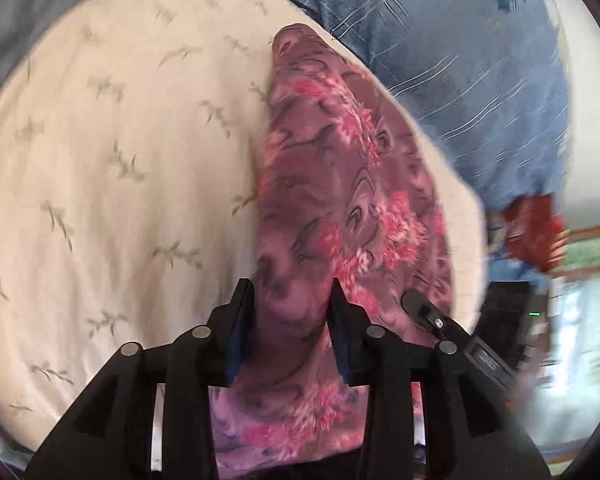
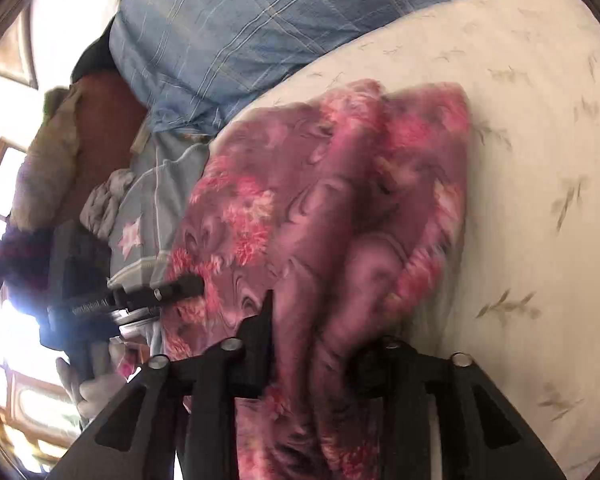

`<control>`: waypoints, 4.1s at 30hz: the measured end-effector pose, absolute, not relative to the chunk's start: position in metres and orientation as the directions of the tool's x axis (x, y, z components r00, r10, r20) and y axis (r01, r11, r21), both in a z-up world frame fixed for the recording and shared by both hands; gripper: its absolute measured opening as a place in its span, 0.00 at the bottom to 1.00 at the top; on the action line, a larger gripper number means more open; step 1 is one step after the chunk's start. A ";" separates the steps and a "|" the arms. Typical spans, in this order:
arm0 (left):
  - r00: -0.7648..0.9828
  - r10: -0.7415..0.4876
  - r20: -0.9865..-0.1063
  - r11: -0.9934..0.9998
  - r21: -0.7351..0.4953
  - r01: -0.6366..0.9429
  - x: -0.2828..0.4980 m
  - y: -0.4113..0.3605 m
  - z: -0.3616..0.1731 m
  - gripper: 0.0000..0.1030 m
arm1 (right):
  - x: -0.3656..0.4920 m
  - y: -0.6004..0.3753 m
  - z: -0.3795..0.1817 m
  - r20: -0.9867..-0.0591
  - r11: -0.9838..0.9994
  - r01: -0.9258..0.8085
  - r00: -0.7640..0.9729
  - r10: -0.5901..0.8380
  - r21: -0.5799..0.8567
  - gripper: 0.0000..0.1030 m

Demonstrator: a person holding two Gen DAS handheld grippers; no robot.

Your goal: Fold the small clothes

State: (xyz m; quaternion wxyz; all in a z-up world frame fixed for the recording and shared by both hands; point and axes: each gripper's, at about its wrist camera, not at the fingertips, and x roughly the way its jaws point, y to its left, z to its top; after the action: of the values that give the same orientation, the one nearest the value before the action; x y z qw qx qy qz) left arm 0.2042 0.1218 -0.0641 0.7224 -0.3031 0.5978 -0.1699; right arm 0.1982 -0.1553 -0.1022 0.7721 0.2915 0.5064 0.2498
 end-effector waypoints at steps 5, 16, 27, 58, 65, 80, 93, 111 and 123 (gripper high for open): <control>0.344 -0.547 -0.763 0.814 -0.581 0.003 0.206 0.122 -0.031 0.36 | 0.199 -0.185 -0.088 -0.580 0.664 -0.004 0.483 0.656 0.748 0.35; 0.399 -0.289 -0.870 0.957 -0.263 0.120 0.258 0.063 -0.046 0.55 | 0.233 -0.168 -0.060 -0.625 0.838 -0.123 0.610 0.487 0.532 0.13; 0.483 -0.335 -0.809 0.942 -0.281 0.183 0.224 0.089 -0.010 0.56 | 0.204 -0.218 -0.046 -0.581 0.797 -0.067 0.647 0.493 0.601 0.30; 0.458 -0.226 -0.860 0.974 -0.204 0.097 0.167 0.103 -0.085 1.00 | 0.165 -0.154 -0.079 -0.878 0.966 -0.172 0.409 0.250 0.195 0.87; 0.436 -0.265 -0.860 0.964 -0.252 0.088 0.164 0.107 -0.084 1.00 | 0.170 -0.151 -0.084 -0.892 0.954 -0.190 0.351 0.286 0.232 1.00; 0.417 -0.331 -0.847 0.939 -0.341 0.052 0.157 0.121 -0.076 1.00 | 0.152 -0.169 -0.075 -0.855 0.938 0.141 0.470 0.217 0.316 0.97; 0.702 -0.141 -0.698 0.989 -0.064 0.135 0.066 0.109 -0.025 1.00 | 0.027 -0.156 0.010 -0.653 0.988 0.135 0.755 -0.057 0.069 0.97; 0.685 -0.125 -0.718 0.988 -0.026 0.152 0.036 0.083 -0.027 1.00 | 0.017 -0.135 -0.008 -0.682 0.994 0.081 0.724 -0.106 -0.068 0.97; 0.672 -0.162 -0.722 0.980 -0.036 0.197 0.034 0.062 -0.027 1.00 | 0.011 -0.148 0.007 -0.630 0.991 0.090 0.765 -0.133 -0.100 0.97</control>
State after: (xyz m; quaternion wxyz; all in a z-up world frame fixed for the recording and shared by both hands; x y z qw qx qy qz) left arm 0.0344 0.0621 -0.0270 0.9142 0.0226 0.3926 -0.0983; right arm 0.0107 -0.1480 0.0074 0.9388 -0.0319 0.3377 -0.0595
